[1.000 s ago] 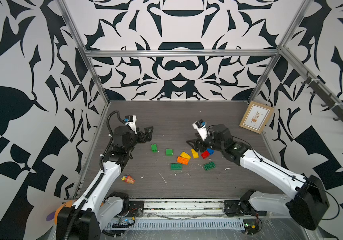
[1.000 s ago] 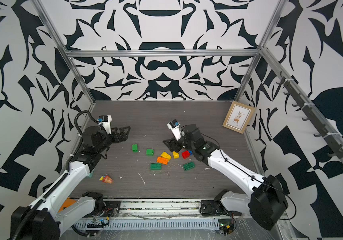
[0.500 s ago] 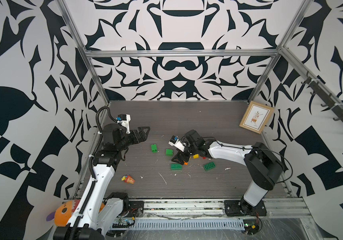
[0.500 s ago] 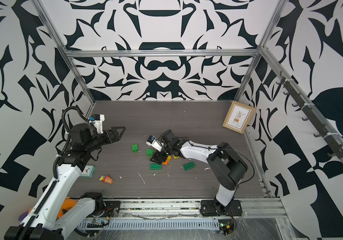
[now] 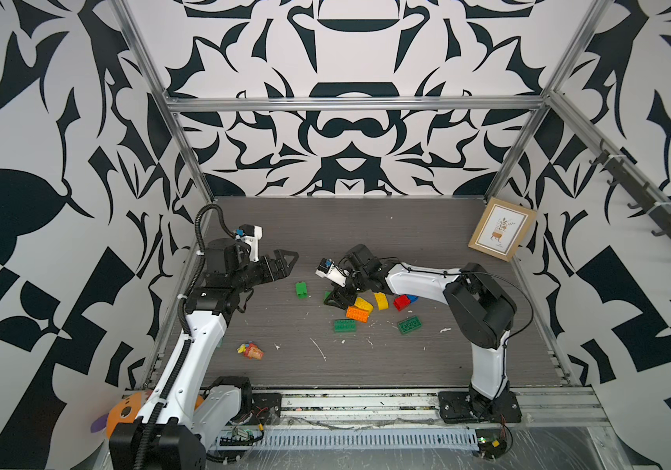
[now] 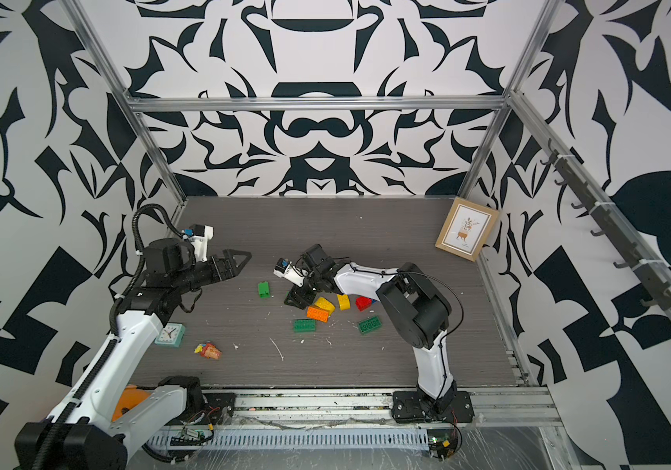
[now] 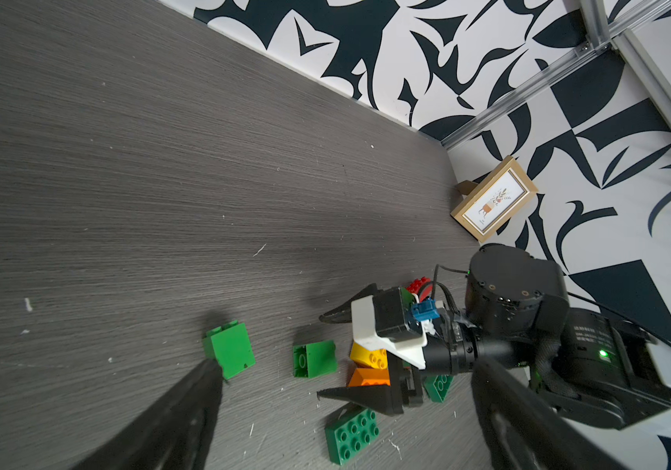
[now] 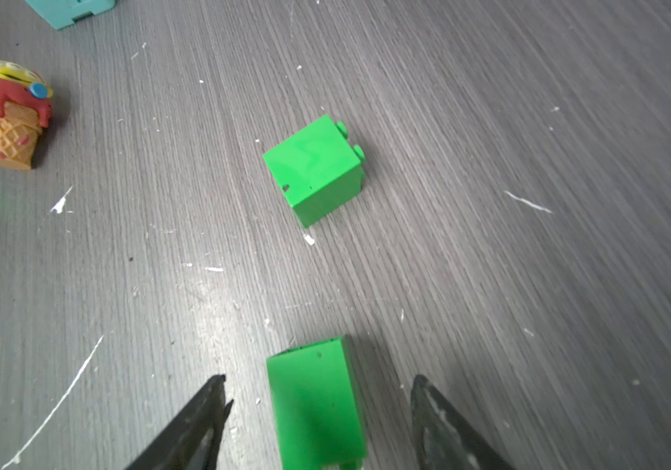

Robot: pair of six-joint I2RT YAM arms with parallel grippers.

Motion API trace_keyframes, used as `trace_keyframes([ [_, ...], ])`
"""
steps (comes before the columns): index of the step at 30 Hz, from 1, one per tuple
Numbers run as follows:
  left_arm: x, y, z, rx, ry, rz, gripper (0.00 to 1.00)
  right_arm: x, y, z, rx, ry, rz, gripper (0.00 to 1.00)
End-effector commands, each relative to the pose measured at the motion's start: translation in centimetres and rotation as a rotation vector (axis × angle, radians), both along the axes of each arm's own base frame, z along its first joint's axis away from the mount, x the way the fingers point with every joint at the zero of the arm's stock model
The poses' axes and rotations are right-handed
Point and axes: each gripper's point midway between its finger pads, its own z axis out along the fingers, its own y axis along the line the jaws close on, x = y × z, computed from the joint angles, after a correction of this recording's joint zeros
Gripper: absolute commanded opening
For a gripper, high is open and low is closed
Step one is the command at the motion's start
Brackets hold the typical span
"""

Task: Assemble an ice cream with lego
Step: Pick up the lego brick from the center of the board.

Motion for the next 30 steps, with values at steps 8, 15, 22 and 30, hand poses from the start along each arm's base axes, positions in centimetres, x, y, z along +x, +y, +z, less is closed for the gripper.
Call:
trace_keyframes([
  [8, -0.7, 0.1, 1.2, 0.02, -0.024, -0.022, 0.99, -0.1, 0.4, -0.2, -0.039, 0.009, 0.046, 0.59],
  [15, -0.7, 0.6, 1.1, 0.046, -0.03, 0.004, 0.99, -0.3, 0.4, -0.5, -0.046, 0.004, 0.038, 0.4],
  [22, -0.6, 0.7, 1.0, 0.048, -0.027, 0.013, 0.99, 0.8, -0.5, -0.1, -0.081, -0.029, -0.041, 0.29],
  [30, -1.2, 0.5, 0.0, 0.048, 0.002, -0.014, 0.99, -0.8, -9.5, 3.9, -0.536, 0.259, -0.312, 0.26],
])
